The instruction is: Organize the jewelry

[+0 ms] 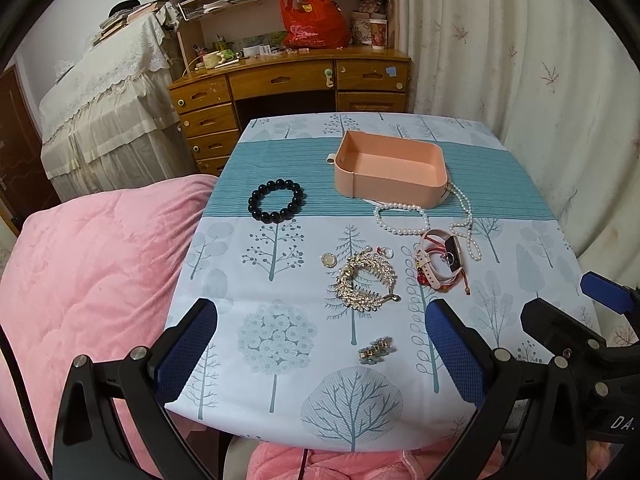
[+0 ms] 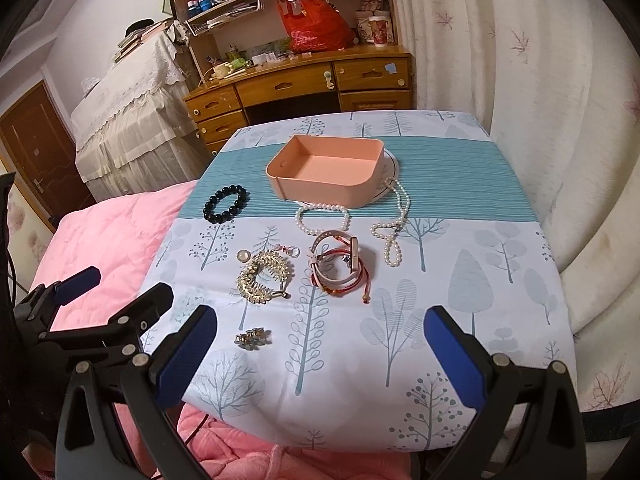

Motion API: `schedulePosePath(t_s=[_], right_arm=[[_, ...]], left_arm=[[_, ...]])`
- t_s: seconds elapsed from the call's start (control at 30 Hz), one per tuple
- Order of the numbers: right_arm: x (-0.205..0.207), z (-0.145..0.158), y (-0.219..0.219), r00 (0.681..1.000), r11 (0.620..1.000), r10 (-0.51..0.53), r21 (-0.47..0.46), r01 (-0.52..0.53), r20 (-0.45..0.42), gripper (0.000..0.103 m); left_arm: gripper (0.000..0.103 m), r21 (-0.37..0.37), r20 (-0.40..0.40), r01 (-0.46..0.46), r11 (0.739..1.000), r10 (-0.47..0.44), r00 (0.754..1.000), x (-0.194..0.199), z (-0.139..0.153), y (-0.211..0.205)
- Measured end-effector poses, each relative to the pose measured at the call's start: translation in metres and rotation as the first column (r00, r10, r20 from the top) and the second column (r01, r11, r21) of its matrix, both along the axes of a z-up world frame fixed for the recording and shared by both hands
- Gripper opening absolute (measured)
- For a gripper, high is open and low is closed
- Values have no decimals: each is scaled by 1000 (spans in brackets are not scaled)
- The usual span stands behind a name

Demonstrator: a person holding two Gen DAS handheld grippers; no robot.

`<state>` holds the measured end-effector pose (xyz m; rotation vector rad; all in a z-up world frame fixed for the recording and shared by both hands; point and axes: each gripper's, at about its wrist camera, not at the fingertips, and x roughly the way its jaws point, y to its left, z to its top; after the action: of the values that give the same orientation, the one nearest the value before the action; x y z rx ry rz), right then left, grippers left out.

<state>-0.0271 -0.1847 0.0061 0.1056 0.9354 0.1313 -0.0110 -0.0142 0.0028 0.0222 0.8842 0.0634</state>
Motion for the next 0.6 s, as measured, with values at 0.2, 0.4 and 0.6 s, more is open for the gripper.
schedulePosePath(t_s=[0.2, 0.4, 0.6], right_arm=[[0, -1, 3, 1000, 1000, 3, 2, -3, -1, 103], [0, 0, 2, 1000, 1000, 3, 2, -3, 0, 103], [0, -1, 3, 1000, 1000, -5, 12, 5, 6, 103]], left_arm=[[102, -3, -2, 3, 1000, -3, 1000, 0, -1, 2], [102, 1, 3, 5, 1000, -5, 1000, 0, 0, 2], [102, 3, 4, 5, 1000, -5, 1000, 0, 1, 0]])
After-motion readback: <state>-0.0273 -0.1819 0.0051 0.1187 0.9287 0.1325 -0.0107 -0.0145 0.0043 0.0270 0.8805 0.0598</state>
